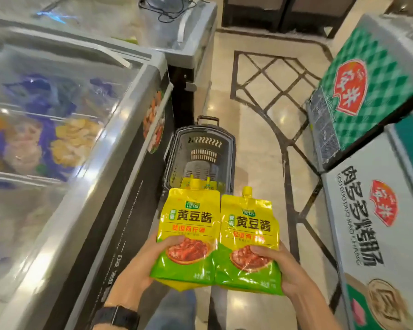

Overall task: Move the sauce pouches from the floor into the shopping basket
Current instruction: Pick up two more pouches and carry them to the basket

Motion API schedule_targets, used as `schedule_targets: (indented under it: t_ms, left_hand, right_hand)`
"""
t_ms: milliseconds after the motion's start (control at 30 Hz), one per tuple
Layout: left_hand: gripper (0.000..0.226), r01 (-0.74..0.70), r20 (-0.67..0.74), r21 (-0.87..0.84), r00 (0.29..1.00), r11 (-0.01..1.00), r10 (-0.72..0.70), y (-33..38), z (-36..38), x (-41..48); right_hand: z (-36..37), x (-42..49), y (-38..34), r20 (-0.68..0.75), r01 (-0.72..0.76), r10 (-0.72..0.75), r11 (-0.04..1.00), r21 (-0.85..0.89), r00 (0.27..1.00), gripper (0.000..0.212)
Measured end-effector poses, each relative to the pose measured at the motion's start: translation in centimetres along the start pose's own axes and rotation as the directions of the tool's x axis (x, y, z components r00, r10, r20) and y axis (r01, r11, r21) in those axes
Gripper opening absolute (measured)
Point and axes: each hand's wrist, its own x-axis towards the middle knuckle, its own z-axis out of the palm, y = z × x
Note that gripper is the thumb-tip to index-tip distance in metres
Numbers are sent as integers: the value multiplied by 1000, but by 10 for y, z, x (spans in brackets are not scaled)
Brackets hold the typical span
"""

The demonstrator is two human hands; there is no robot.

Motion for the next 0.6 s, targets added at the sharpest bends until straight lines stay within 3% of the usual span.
schedule_targets:
  t_ms: [67, 200, 367, 600]
  left_hand:
    - [95, 8, 11, -11, 1000, 1000, -8, 24, -14, 33]
    - [110, 27, 15, 30, 1000, 999, -28, 65, -34, 91]
    - [107, 51, 7, 53, 999, 997, -52, 101, -39, 157]
    - [112, 134, -101, 84, 987, 987, -125, 118, -45, 259]
  right_hand:
    - [12, 33, -18, -29, -16, 16, 1000, -21, 999, 103]
    - [26, 95, -46, -64, -21, 19, 999, -36, 998, 105]
    - [24, 170, -75, -58, -44, 42, 999, -31, 997, 104]
    - [-16, 274, -91, -107, -137, 134, 990, -17, 985, 114]
